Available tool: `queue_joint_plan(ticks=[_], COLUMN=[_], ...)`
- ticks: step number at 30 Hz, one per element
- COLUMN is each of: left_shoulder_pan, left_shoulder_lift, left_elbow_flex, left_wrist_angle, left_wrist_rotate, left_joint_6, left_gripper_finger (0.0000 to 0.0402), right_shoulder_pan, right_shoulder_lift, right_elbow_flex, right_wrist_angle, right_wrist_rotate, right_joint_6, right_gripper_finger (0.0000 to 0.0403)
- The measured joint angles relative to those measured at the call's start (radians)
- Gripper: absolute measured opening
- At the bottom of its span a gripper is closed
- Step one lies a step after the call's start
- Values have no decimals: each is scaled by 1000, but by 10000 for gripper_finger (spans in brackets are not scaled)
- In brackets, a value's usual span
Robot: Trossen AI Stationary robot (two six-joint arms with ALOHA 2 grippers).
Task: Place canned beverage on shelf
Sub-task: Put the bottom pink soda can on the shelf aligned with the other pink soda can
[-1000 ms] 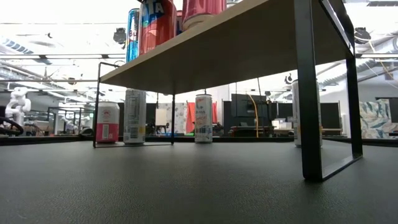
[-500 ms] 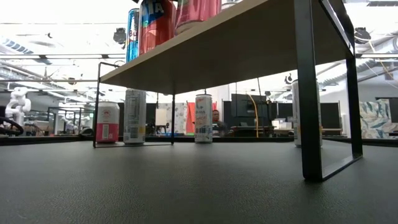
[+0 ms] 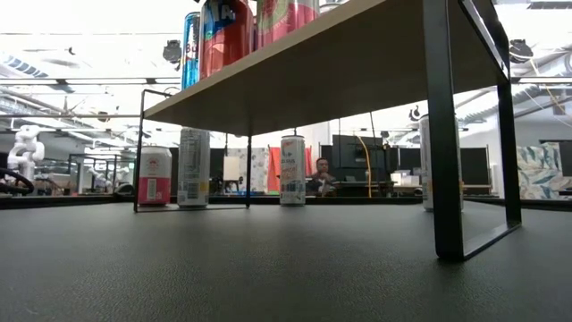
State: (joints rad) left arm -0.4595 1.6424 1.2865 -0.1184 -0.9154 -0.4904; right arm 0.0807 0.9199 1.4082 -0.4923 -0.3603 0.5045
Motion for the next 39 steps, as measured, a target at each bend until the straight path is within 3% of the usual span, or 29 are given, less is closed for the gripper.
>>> queue_joint_plan(ticks=[12, 24, 30, 35, 39], left_shoulder_pan=[-43, -116, -210, -295, -308], left_shoulder_lift=[0, -6, -6, 33, 89], left_elbow_flex=[51, 194, 230, 230, 229], left_wrist_angle=[4, -84, -190, -283, -310], left_wrist_rotate=[1, -115, -138, -159, -130], left_joint_6=[24, 120, -130, -344, -422], left_gripper_finger=[343, 343, 335, 297, 259], right_shoulder_pan=[0, 0, 0, 0, 0], right_shoulder_lift=[0, 0, -1, -1, -1], right_elbow_flex=[0, 0, 0, 0, 0], right_wrist_angle=[0, -70, -80, -89, -89], right_wrist_rotate=[0, -7, -9, -9, -9], right_joint_6=[0, 10, 9, 7, 4], right_gripper_finger=[389, 389, 389, 389, 389])
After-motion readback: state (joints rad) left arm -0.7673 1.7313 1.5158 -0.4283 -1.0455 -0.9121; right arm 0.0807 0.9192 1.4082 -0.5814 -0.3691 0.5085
